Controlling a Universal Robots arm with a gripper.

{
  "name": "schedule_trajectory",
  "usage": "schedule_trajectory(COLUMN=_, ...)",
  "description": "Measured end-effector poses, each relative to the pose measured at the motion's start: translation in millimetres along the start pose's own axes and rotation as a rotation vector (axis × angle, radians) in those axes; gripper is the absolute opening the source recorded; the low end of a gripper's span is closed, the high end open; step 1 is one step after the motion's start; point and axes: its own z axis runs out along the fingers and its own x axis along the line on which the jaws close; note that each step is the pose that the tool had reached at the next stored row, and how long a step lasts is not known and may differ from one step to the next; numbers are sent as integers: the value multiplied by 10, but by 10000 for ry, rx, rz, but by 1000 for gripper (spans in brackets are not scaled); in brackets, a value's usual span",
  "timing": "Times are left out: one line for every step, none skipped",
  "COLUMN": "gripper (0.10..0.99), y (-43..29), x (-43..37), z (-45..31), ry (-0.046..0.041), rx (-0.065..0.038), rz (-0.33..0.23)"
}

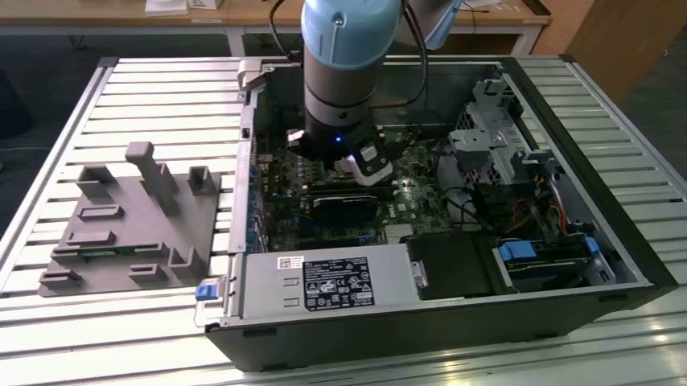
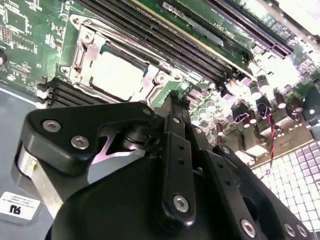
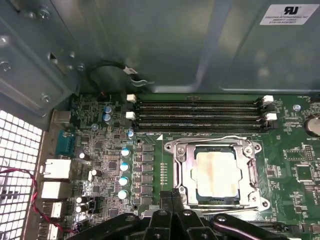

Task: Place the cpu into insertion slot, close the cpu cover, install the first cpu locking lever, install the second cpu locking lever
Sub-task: 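Install the second cpu locking lever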

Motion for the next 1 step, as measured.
schedule_trajectory(gripper=106, y=0, x=0, z=0, ry=0, rx=0, rz=0)
